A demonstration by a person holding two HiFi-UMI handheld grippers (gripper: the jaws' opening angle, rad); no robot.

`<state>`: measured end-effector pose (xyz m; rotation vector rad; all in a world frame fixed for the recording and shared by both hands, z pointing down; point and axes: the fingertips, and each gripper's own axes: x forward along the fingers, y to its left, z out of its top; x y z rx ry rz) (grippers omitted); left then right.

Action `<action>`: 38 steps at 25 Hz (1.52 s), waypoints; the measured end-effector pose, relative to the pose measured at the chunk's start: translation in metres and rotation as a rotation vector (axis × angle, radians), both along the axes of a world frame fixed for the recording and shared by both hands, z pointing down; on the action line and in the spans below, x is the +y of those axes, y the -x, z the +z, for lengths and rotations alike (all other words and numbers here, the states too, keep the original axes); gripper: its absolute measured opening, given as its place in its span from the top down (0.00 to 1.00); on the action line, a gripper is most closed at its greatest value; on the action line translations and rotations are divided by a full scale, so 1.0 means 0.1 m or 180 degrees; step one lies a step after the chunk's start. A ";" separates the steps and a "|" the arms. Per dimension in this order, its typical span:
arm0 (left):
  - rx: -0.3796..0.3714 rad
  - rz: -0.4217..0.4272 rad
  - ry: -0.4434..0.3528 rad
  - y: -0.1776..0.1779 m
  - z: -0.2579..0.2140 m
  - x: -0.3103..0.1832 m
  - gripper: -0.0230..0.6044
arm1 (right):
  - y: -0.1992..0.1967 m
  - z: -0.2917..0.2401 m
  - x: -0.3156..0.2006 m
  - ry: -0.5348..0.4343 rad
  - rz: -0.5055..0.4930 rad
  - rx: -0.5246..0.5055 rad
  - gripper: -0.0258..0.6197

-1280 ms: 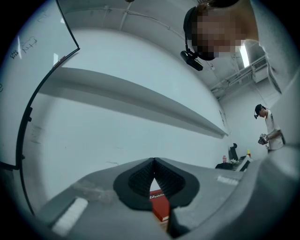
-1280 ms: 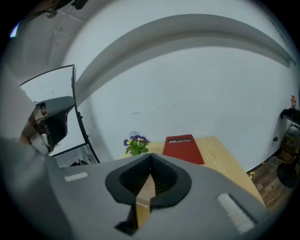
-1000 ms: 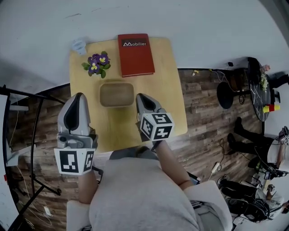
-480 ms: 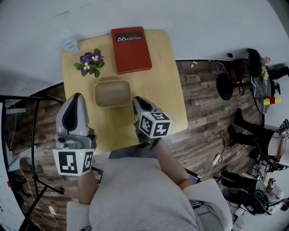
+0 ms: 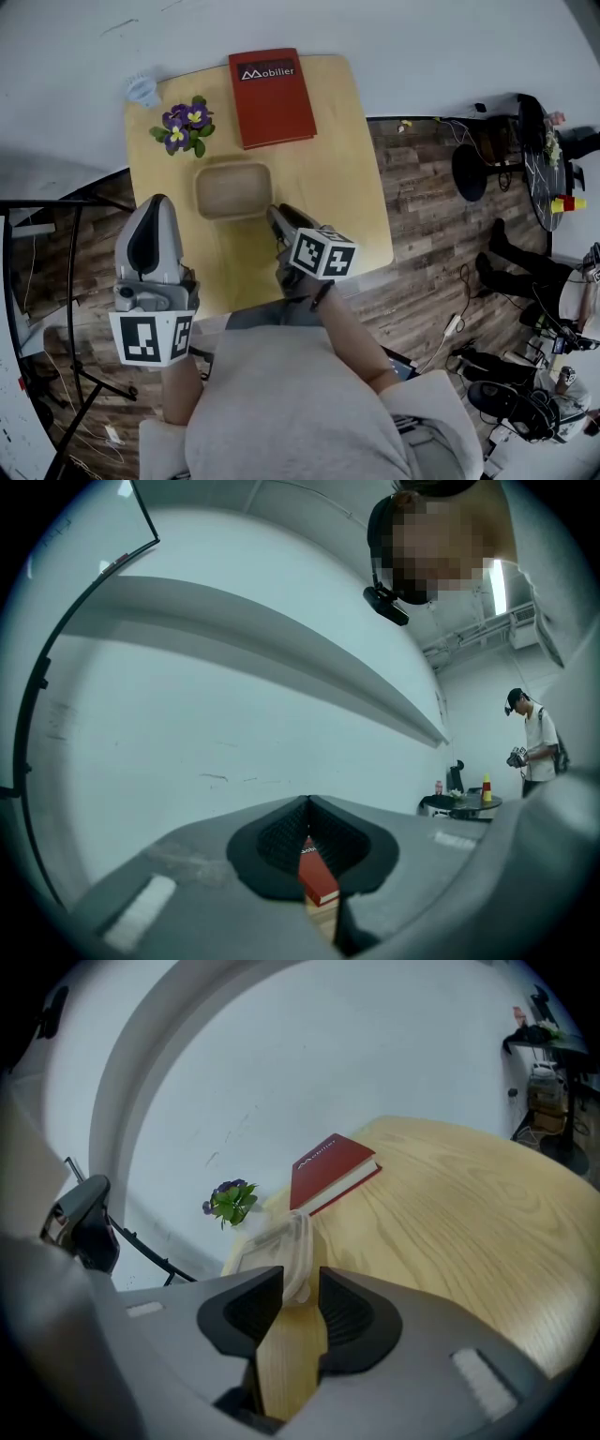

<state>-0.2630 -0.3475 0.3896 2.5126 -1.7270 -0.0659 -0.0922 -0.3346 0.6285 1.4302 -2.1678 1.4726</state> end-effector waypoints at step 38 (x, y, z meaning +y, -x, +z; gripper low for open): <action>-0.0011 0.0041 -0.0002 0.10 0.05 0.06 0.96 | 0.08 0.00 -0.10 0.0097 0.0580 -0.0807 0.89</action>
